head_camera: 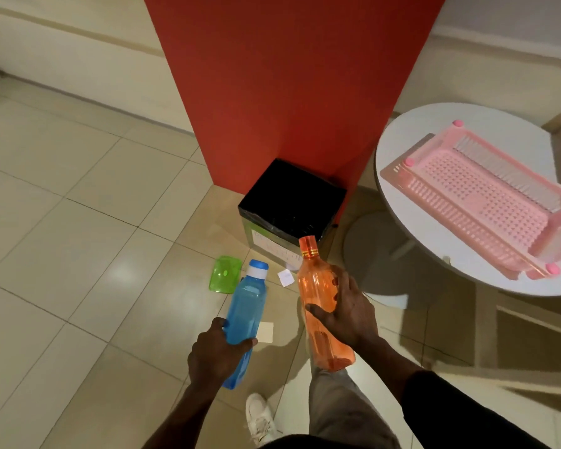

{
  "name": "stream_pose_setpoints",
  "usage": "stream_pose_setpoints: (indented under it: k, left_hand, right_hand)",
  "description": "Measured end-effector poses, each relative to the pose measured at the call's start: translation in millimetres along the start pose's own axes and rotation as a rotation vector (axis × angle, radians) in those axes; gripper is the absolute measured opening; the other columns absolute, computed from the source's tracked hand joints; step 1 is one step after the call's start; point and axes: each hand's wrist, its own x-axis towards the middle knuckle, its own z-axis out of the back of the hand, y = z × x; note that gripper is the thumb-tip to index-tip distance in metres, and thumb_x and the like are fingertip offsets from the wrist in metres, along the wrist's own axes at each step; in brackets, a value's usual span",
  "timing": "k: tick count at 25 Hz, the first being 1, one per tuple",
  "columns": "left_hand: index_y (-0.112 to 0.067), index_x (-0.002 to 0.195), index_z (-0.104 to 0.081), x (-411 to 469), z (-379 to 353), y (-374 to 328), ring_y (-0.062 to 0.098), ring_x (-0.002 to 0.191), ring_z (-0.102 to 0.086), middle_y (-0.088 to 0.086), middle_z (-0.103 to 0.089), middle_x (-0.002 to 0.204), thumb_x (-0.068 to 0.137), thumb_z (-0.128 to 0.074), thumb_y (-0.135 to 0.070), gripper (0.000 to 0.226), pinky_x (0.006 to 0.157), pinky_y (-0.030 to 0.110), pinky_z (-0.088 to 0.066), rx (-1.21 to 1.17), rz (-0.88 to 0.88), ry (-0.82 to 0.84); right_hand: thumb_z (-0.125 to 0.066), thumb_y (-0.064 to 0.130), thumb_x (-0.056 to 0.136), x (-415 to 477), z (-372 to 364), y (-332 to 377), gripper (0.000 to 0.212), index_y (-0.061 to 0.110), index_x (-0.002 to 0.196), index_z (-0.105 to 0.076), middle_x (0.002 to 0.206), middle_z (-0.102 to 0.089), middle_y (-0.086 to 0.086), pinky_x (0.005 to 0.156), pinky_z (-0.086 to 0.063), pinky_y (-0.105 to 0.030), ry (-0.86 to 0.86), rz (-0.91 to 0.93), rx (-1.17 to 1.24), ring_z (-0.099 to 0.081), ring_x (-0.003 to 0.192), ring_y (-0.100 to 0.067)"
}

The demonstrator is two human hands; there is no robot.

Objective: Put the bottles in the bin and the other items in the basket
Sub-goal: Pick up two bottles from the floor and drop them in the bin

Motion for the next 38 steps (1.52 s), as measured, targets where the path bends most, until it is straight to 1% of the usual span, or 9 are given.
stream_pose_setpoints:
  k: [3,9,14,17,20,23,28,34,38]
  left_hand:
    - [-0.028,0.129,-0.057,31.8,5.2,-31.6,0.010,0.077,-0.064,-0.018,-0.061,0.090,0.061,-0.073,-0.088,0.092,0.066,0.028,-0.049,0.008,0.060,-0.004]
    - [-0.029,0.137,-0.057,100.5,9.5,-116.2,0.006,0.081,-0.066,-0.015,-0.071,0.099,0.068,-0.077,-0.085,0.090,0.066,0.025,-0.055,0.012,0.156,-0.056]
    - [-0.031,0.130,-0.060,163.6,-4.7,-174.0,0.007,0.078,-0.067,-0.016,-0.070,0.094,0.061,-0.076,-0.090,0.092,0.068,0.030,-0.059,0.032,0.202,-0.023]
    - [-0.028,0.129,-0.060,215.1,-26.0,-200.3,0.014,0.083,-0.072,-0.007,-0.074,0.102,0.062,-0.076,-0.090,0.093,0.076,0.036,-0.064,0.051,0.192,0.042]
    - [-0.027,0.132,-0.062,257.4,-40.8,-222.8,0.015,0.085,-0.068,-0.003,-0.075,0.109,0.063,-0.077,-0.089,0.094,0.069,0.028,-0.054,0.076,0.160,0.051]
    - [-0.024,0.129,-0.064,309.2,-55.5,-247.0,0.016,0.087,-0.065,-0.001,-0.074,0.109,0.064,-0.079,-0.085,0.090,0.066,0.027,-0.048,0.084,0.120,0.058]
    - [-0.020,0.125,-0.066,384.7,-65.1,-284.1,0.023,0.092,-0.071,0.004,-0.075,0.109,0.066,-0.085,-0.077,0.084,0.082,0.039,-0.061,0.138,0.023,0.072]
    - [-0.020,0.131,-0.065,444.3,-93.1,-311.7,0.026,0.098,-0.069,0.006,-0.072,0.117,0.064,-0.087,-0.076,0.090,0.082,0.041,-0.060,0.245,-0.068,0.076]
    - [-0.020,0.134,-0.063,469.5,-118.5,-324.9,0.025,0.102,-0.067,0.005,-0.071,0.115,0.068,-0.088,-0.071,0.086,0.087,0.040,-0.058,0.293,-0.120,0.123]
  right_hand:
    - [-0.035,0.103,0.066,52.4,2.0,-8.6,0.118,0.023,0.153,-0.030,0.144,-0.054,-0.005,0.091,-0.060,-0.053,0.043,0.019,0.022,-0.065,0.118,-0.033]
    - [-0.058,0.083,0.076,166.1,7.2,-40.2,0.100,0.017,0.148,-0.037,0.134,-0.058,-0.009,0.084,-0.060,-0.044,0.125,0.045,-0.044,-0.067,0.110,-0.032]
    - [-0.072,0.072,0.078,232.4,7.6,-69.8,0.088,0.021,0.141,-0.035,0.127,-0.060,-0.007,0.075,-0.060,-0.037,0.054,-0.119,-0.010,-0.068,0.099,-0.026]
    - [-0.076,0.066,0.075,284.7,3.5,-84.7,0.082,0.038,0.143,-0.038,0.134,-0.051,0.011,0.081,-0.057,-0.031,0.072,-0.272,0.162,-0.064,0.108,-0.016]
    - [-0.085,0.058,0.075,320.3,-13.9,-95.4,0.101,0.017,0.151,-0.034,0.130,-0.060,-0.006,0.087,-0.060,-0.043,0.021,-0.376,0.257,-0.067,0.106,-0.026]
    - [-0.071,0.064,0.085,360.0,-39.8,-108.0,0.089,0.014,0.152,-0.038,0.105,-0.064,0.000,0.077,-0.050,-0.029,0.212,-0.531,0.279,-0.062,0.098,-0.019]
    - [-0.067,0.071,0.085,410.9,-67.3,-128.7,0.101,0.021,0.158,-0.019,0.140,-0.056,-0.010,0.087,-0.040,-0.033,0.213,-0.573,0.245,-0.062,0.120,-0.029]
    - [-0.078,0.062,0.080,449.7,-98.4,-147.0,0.100,0.014,0.150,-0.024,0.135,-0.055,-0.019,0.093,-0.053,-0.048,0.112,-0.614,0.192,-0.064,0.115,-0.040]
    - [-0.080,0.054,0.083,467.9,-113.4,-154.3,0.097,0.014,0.151,-0.023,0.132,-0.053,-0.017,0.077,-0.049,-0.038,0.099,-0.645,0.274,-0.063,0.102,-0.030]
